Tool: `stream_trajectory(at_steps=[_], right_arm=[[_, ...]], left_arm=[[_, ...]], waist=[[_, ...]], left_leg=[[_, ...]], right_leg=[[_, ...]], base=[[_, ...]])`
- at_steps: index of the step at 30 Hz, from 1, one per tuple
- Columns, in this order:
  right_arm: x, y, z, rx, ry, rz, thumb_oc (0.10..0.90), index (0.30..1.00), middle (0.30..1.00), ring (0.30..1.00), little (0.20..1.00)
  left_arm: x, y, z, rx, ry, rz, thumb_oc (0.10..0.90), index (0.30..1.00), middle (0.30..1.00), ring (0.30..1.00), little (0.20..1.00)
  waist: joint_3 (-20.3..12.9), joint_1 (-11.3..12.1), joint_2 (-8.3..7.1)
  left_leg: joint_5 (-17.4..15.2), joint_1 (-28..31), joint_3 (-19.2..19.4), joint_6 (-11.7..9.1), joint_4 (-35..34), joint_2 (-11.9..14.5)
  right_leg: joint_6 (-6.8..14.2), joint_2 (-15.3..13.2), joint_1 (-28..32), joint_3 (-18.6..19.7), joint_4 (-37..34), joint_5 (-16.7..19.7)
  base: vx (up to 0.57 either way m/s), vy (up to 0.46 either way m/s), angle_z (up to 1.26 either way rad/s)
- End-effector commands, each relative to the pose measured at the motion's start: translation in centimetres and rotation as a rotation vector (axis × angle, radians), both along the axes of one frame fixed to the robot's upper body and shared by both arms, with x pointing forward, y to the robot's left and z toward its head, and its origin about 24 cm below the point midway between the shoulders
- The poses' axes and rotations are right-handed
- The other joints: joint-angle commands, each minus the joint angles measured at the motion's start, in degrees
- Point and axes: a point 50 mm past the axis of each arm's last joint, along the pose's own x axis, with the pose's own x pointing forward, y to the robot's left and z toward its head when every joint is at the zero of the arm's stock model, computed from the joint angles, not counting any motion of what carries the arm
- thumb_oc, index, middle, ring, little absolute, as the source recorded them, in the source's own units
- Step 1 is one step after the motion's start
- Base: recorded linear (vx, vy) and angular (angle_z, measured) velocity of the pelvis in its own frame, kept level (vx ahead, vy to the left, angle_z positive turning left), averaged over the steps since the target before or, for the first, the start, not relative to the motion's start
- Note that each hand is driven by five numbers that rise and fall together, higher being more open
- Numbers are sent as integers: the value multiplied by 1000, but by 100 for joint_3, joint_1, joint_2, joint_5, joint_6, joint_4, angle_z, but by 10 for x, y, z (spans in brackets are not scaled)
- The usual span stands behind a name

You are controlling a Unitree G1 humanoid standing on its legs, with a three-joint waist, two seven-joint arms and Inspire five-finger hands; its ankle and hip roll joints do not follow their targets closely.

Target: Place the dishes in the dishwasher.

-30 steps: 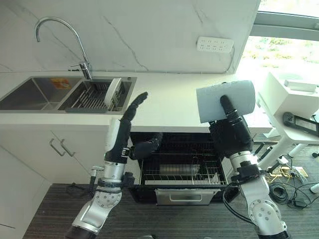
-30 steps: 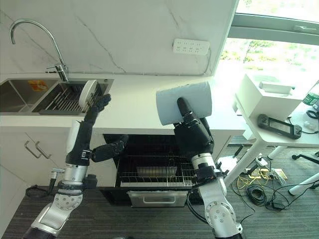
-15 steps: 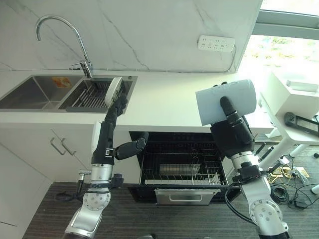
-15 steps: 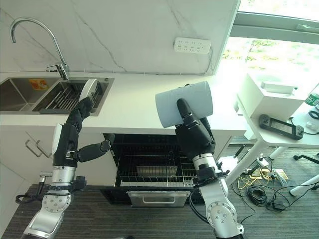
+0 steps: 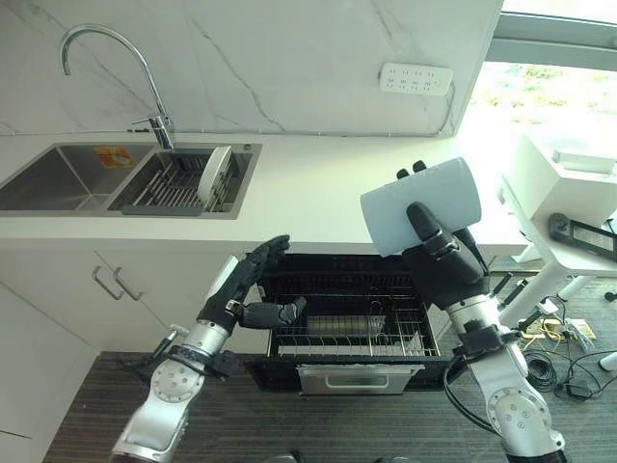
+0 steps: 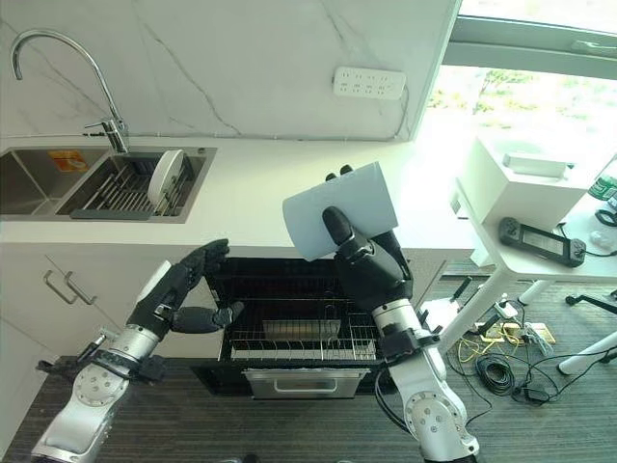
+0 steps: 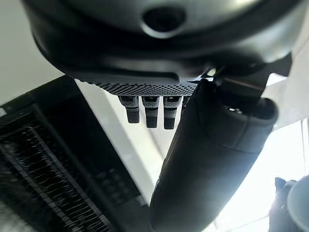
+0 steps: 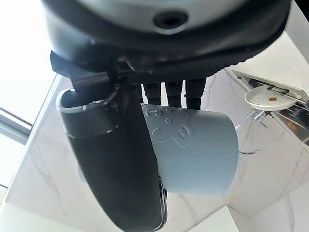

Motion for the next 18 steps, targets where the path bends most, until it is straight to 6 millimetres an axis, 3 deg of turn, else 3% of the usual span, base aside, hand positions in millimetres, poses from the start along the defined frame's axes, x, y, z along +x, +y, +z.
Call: stream_trajectory(at_steps=[1,18], right_arm=[[-3,-6,50,49,-295,-5,400,300,300,300,300],[1,9,53,53,-292,44,400,300,300,300,300]], left_arm=[[14,-15,42,74,-158,-105,800,900,900,900,900],[36,-27,-22,390,208,-39,800,900,900,900,900]], waist=[[35,-83,82],[12,-307,132]], left_leg=[[-1075,458,-58,-137,161,213],[-1096,525,197,-116,161,277]], right_leg=[[320,-26,191,34,-81,-522],[372,65,163,202,-81,-515]], base=[[-29,15,-4],[0,-2,-5]])
